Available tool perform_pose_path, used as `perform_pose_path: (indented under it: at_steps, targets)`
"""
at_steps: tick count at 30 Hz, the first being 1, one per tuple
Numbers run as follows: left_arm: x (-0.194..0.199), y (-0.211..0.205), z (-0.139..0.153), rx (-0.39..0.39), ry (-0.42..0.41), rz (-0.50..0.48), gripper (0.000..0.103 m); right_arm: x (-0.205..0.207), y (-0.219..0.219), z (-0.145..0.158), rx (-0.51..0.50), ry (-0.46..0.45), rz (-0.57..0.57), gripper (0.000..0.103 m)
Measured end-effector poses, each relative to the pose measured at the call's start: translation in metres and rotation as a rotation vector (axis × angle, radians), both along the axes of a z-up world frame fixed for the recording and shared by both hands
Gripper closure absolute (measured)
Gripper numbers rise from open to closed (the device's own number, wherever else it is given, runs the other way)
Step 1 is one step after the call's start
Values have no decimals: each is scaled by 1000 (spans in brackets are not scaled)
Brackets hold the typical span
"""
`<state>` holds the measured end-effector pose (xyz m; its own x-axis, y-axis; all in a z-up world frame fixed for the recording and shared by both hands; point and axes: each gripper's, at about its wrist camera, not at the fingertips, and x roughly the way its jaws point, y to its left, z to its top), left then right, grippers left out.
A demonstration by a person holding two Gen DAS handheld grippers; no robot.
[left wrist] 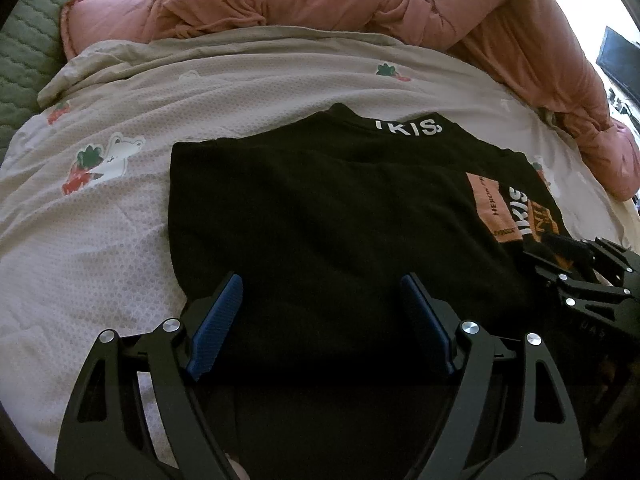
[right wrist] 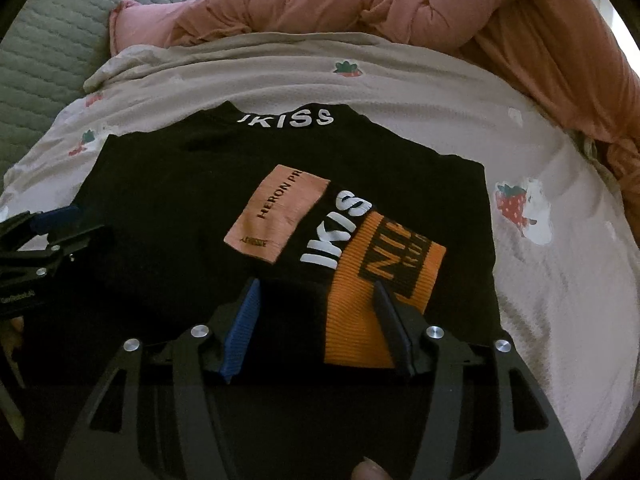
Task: Fold small clothes
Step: 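Flatten the folded sleeve with the right gripper and release it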
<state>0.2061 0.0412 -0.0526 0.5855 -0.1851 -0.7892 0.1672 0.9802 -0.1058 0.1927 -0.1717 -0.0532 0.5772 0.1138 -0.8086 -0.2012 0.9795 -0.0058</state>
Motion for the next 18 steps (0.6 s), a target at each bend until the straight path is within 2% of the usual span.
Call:
perform_pose_path:
  at_steps: [4, 7, 14, 16, 18]
  targets:
    - [-1, 0, 0, -5, -2, 1, 30, 1, -2, 1, 5, 2, -2, 46]
    - [-2, 0, 0, -1, -4, -2, 25, 1, -2, 2, -12, -3, -12, 36]
    - [-7, 2, 1, -5, -15, -2, 23, -3, -5, 5, -5, -5, -18, 28]
    - [-9, 3, 2, -7, -18, -2, 17, -4, -6, 5, -7, -7, -17, 27]
    - [-11, 4, 3, -6, -21, 0, 15, -5, -6, 5, -6, -8, -15, 27]
